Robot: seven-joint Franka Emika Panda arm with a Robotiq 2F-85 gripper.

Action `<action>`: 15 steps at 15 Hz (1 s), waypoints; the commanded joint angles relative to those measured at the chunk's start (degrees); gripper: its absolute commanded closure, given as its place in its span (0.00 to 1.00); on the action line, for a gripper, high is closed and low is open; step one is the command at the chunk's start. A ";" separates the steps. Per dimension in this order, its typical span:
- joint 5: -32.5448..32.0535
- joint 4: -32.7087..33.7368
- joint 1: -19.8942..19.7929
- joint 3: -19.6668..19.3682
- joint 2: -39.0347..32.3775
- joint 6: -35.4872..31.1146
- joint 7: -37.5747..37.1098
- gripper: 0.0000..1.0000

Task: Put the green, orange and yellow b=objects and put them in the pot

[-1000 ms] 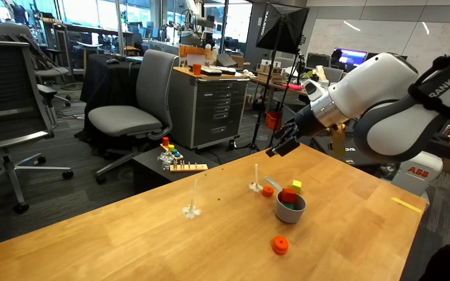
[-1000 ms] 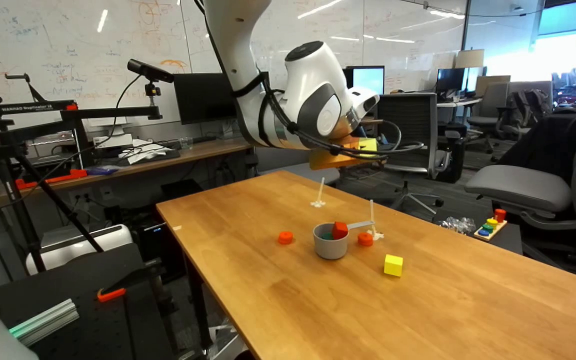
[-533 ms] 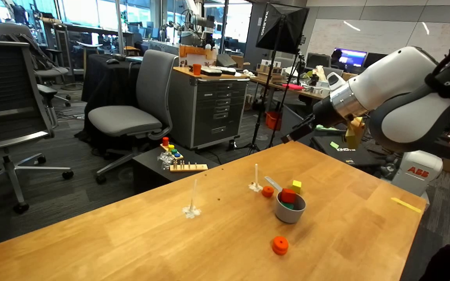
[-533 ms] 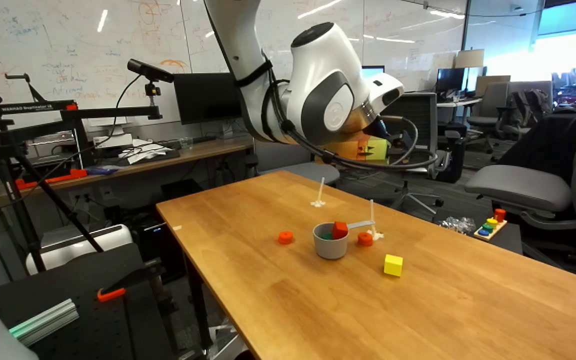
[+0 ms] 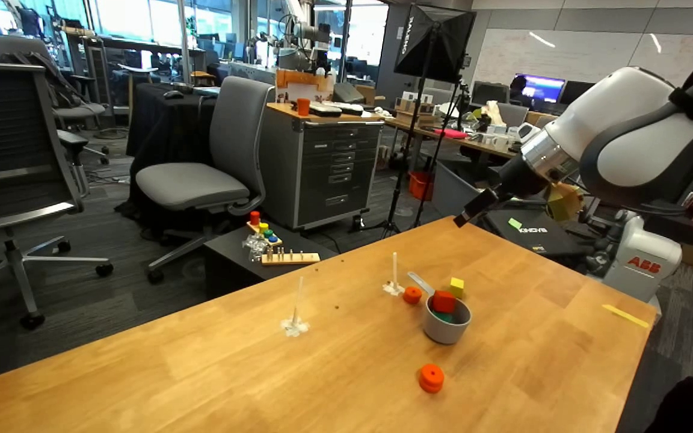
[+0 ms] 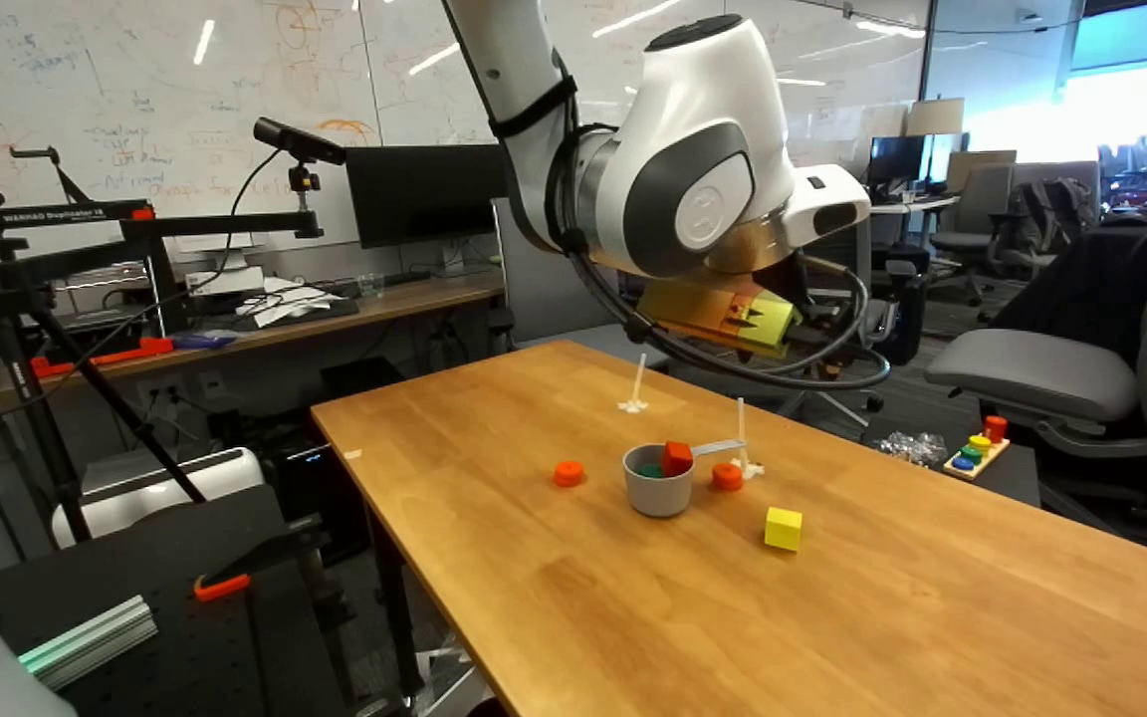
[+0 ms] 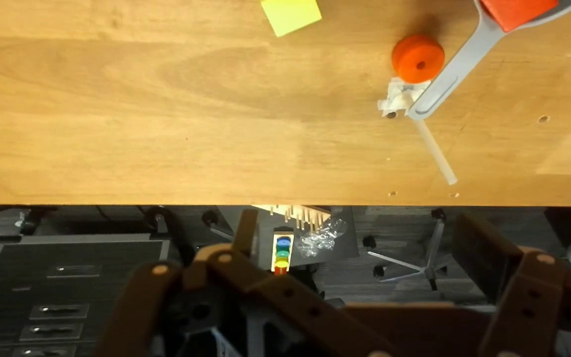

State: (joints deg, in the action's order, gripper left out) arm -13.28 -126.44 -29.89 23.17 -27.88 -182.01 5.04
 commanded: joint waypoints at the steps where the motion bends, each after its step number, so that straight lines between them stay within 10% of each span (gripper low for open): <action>1: 3.42 1.22 -8.97 9.37 -0.82 9.50 1.18 0.00; 2: 4.79 1.82 -10.98 11.52 -1.68 12.89 1.99 0.00; 5: 11.98 2.56 -2.22 2.23 -0.67 11.92 5.36 0.00; 15: 9.31 13.18 16.03 -17.81 -7.81 10.88 5.96 0.00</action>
State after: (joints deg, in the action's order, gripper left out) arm -3.33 -118.20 -17.36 8.59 -31.94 -171.34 9.51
